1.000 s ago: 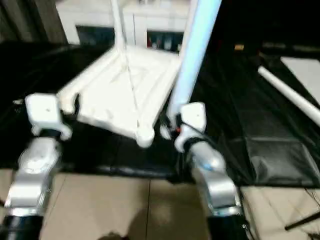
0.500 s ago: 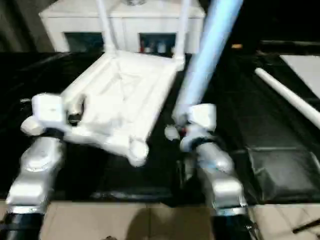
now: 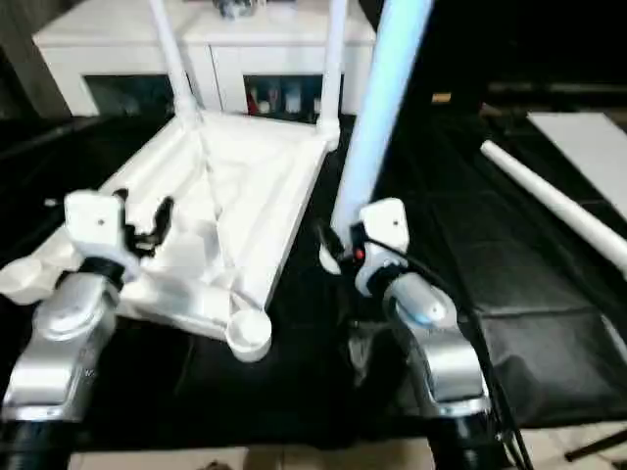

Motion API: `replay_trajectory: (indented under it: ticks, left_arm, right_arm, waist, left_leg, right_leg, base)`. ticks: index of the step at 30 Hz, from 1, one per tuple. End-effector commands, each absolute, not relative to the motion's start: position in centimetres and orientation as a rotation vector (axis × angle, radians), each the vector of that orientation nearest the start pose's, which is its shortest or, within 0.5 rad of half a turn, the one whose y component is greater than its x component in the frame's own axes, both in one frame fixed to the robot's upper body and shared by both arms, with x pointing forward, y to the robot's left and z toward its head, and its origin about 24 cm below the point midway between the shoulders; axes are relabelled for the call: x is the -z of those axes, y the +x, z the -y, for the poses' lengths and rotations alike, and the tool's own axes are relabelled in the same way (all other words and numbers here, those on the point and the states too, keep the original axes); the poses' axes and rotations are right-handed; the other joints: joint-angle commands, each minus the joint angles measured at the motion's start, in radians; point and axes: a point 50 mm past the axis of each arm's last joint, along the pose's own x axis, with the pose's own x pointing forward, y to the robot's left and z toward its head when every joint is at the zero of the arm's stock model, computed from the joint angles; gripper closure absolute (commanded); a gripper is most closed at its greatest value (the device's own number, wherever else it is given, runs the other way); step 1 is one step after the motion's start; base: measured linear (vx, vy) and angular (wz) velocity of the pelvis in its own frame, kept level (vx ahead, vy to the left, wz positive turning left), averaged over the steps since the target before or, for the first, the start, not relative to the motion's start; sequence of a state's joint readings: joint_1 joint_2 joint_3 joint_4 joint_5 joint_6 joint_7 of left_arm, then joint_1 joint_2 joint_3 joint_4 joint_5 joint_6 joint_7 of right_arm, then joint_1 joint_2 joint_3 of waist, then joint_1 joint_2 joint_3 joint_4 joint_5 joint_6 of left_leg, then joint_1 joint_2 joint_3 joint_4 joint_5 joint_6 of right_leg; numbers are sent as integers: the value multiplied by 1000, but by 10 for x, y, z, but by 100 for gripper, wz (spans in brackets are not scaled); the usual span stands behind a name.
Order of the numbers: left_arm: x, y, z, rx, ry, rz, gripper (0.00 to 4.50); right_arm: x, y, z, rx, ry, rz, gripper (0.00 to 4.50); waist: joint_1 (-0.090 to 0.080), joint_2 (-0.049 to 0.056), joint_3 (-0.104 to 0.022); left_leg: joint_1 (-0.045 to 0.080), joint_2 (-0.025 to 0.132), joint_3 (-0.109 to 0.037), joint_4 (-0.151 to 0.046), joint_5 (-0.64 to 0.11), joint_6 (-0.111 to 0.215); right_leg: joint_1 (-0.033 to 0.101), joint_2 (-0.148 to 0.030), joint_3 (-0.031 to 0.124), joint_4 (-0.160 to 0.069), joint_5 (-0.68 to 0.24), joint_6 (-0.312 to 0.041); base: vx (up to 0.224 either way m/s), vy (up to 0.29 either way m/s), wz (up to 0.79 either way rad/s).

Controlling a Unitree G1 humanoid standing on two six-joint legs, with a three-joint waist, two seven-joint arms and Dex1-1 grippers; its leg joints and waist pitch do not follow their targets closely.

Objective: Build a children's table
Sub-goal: Move to table

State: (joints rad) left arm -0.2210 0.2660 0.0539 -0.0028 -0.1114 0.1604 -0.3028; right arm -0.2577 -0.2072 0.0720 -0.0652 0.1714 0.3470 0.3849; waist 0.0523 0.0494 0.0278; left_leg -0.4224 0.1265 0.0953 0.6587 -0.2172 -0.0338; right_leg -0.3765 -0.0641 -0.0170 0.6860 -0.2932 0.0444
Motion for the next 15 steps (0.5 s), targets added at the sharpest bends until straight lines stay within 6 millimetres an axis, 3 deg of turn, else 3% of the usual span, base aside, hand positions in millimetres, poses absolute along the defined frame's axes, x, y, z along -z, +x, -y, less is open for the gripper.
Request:
replay_trajectory:
  ticks: [1,2,3,4,6,7,9,12,15]
  left_arm:
    - [-85,289,-180,517,181,-35,80]
    - [-85,289,-180,520,182,-36,80]
    - [-84,287,-180,655,236,-63,77]
    - [-84,287,-180,655,236,-63,77]
    - [-82,288,-184,779,305,-120,50]
    - [-81,288,-185,822,322,-146,37]
    - [-81,288,-186,884,347,-185,38]
    - [-79,289,-188,1031,420,-296,16]
    - [-74,296,-194,1104,543,-417,16]
  right_arm:
    - [-100,290,129,-603,-32,-32,263]
    - [-100,290,129,-604,-32,-32,263]
    - [-102,287,129,-662,-35,-28,263]
    - [-102,287,129,-662,-35,-28,263]
    - [-104,285,131,-727,-47,-31,263]
    - [-104,284,132,-751,-53,-34,263]
    - [-105,282,134,-788,-60,-45,263]
    - [-106,277,137,-867,-66,-71,263]
    - [-105,274,140,-901,-85,-87,263]
  waist:
    - [17,-24,-67]
    - [19,-15,-64]
    - [10,-5,-55]
    - [9,-3,-48]
    - [5,-3,-39]
    - [5,1,-31]
    - [5,-5,-21]
    - [9,-10,-22]
    - [7,-12,-30]
  left_leg:
    - [18,46,-2,-61,249,124]
    - [24,54,-3,-71,163,96]
    - [33,69,-4,-88,31,51]
    - [42,77,-3,-101,-79,26]
    - [49,84,5,-117,-198,-3]
    - [58,85,12,-126,-293,-31]
    - [69,85,15,-138,-400,-71]
    - [73,87,22,-144,-394,-83]
    - [62,87,25,-148,-312,-65]
  right_leg:
    - [58,-77,29,-60,550,-124]
    - [55,-74,27,-65,477,-137]
    - [47,-65,22,-74,331,-178]
    - [41,-62,24,-84,204,-205]
    - [36,-63,28,-96,70,-229]
    - [28,-64,32,-109,-59,-231]
    - [23,-72,39,-128,-238,-213]
    - [19,-78,46,-140,-294,-185]
    - [27,-73,39,-132,-202,-185]
  base:
    - [-69,-10,-7]
    - [-84,-9,-8]
    - [-84,-9,-8]
    - [-90,-3,-2]
    - [-86,2,0]
    - [-86,7,1]
    - [-84,7,0]
    - [-70,8,-2]
    - [0,0,0]
